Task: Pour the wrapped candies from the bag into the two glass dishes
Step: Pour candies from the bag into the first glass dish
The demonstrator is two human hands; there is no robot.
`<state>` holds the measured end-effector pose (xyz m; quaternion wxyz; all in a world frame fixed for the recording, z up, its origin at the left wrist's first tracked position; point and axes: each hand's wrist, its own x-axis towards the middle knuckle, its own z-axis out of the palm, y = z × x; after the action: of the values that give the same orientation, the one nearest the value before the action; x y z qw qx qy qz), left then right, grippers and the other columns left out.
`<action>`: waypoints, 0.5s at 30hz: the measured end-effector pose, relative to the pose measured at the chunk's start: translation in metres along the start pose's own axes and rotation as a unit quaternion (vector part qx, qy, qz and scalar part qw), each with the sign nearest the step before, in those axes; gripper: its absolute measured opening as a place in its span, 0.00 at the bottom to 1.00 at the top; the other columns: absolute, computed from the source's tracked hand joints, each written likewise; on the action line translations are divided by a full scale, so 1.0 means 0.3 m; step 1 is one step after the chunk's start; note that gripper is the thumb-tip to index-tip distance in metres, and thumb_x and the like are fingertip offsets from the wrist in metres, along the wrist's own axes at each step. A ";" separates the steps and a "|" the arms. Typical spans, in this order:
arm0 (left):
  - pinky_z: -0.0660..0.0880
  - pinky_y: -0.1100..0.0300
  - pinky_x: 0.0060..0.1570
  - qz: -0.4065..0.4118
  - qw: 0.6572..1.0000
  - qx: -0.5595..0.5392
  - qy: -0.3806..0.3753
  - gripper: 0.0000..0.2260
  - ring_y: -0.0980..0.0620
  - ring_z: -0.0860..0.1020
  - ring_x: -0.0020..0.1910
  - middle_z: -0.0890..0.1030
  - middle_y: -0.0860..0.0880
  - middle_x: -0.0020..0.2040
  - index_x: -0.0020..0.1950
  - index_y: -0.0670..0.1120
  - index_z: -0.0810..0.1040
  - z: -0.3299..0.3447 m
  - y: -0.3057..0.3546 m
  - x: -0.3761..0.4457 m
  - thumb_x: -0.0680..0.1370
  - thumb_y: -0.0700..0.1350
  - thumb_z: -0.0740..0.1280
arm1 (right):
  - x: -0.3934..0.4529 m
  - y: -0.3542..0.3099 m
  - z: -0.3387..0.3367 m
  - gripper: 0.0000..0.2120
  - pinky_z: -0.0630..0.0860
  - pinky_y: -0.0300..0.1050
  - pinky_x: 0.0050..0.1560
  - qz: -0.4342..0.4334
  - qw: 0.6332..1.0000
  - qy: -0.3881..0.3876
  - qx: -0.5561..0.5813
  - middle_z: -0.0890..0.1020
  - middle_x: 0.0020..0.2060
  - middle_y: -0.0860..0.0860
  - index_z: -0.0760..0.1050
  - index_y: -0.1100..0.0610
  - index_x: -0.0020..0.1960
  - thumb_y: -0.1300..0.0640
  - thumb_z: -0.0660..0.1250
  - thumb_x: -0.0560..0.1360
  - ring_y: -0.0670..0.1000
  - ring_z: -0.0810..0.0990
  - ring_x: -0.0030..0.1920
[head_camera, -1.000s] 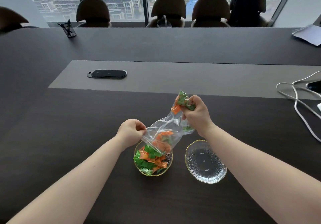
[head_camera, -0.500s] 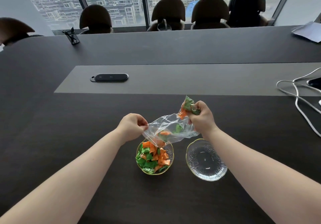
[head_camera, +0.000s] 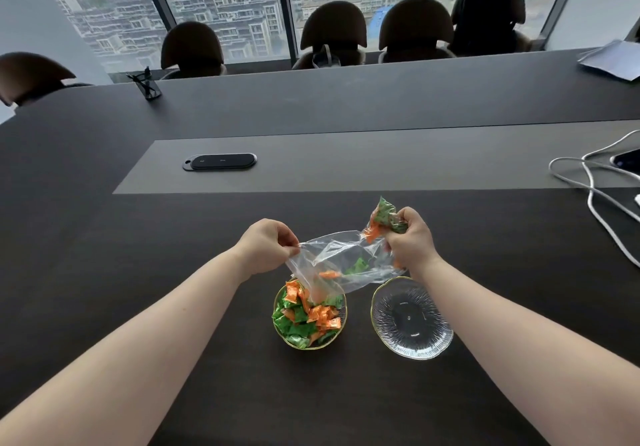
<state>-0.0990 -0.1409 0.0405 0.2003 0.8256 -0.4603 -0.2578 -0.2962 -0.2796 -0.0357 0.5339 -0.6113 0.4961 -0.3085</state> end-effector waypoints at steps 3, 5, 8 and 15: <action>0.72 0.62 0.45 0.011 1.000 0.006 -0.001 0.04 0.55 0.76 0.38 0.79 0.53 0.36 0.44 0.43 0.83 0.001 0.022 0.003 0.72 0.41 0.69 | 0.004 -0.001 -0.016 0.13 0.71 0.46 0.30 0.001 1.000 0.007 0.009 0.73 0.33 0.53 0.66 0.54 0.36 0.67 0.67 0.71 0.53 0.71 0.33; 0.71 0.63 0.44 0.017 1.000 0.006 -0.003 0.04 0.57 0.75 0.37 0.78 0.55 0.35 0.44 0.43 0.83 0.004 0.038 0.009 0.72 0.41 0.69 | 0.006 -0.001 -0.033 0.13 0.72 0.47 0.31 0.005 1.000 0.016 0.015 0.73 0.34 0.54 0.66 0.54 0.36 0.67 0.67 0.71 0.53 0.72 0.33; 0.71 0.64 0.41 0.024 1.000 0.007 -0.010 0.04 0.58 0.75 0.35 0.78 0.56 0.34 0.44 0.43 0.83 0.017 0.066 0.019 0.72 0.41 0.69 | 0.005 0.000 -0.070 0.13 0.71 0.44 0.29 0.005 0.999 0.030 0.017 0.73 0.33 0.53 0.66 0.55 0.37 0.67 0.68 0.71 0.51 0.71 0.32; 0.71 0.67 0.38 0.047 0.998 0.004 -0.052 0.04 0.57 0.76 0.38 0.79 0.54 0.36 0.44 0.44 0.83 0.067 0.170 0.042 0.72 0.41 0.70 | 0.000 0.035 -0.205 0.12 0.73 0.43 0.30 0.017 0.997 0.070 0.012 0.74 0.34 0.52 0.67 0.55 0.37 0.65 0.68 0.71 0.51 0.72 0.33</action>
<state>-0.1392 -0.1789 0.0505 0.1846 0.7891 -0.5098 -0.2886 -0.3549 -0.3002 -0.0310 0.5102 -0.5738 0.5385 -0.3471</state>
